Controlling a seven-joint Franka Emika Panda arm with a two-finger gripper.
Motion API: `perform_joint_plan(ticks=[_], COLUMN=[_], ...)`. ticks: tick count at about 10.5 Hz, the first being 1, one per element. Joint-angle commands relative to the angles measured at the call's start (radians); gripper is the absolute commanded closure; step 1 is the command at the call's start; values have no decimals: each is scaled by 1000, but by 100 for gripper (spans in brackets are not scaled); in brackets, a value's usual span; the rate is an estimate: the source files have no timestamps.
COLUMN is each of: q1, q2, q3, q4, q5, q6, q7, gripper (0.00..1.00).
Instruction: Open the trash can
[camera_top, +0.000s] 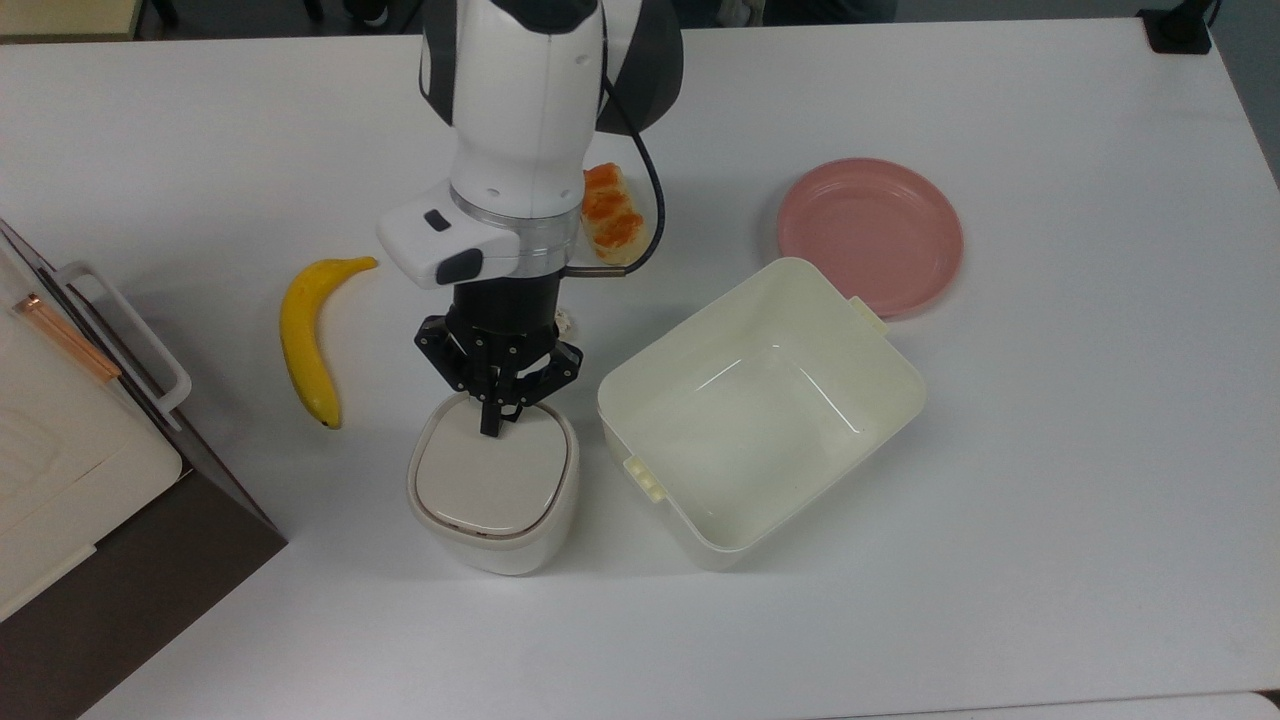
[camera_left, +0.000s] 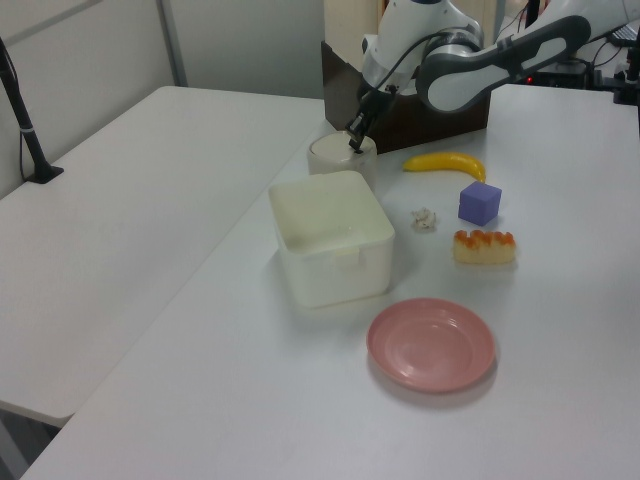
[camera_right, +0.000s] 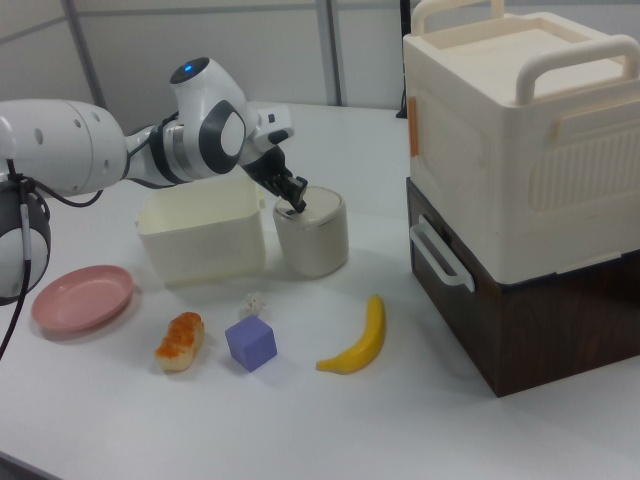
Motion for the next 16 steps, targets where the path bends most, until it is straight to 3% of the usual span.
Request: perform_joint_plan(ticks=[1, 2, 5, 9, 13, 16], q1=[-18, -17, -38, -55, -79, -110], q2=[-29, -51, -152, -284, -465, -539], q3=[-7, -5, -2, -2, -13, -25], q4=[-9, -9, -7, -1, -4, -12], q5=[107, 117, 262, 367, 432, 465], q6=[22, 16, -48, -183, -592, -779], q7=[35, 40, 23, -26, -271, -443], gripper=[100, 100, 100, 100, 100, 100])
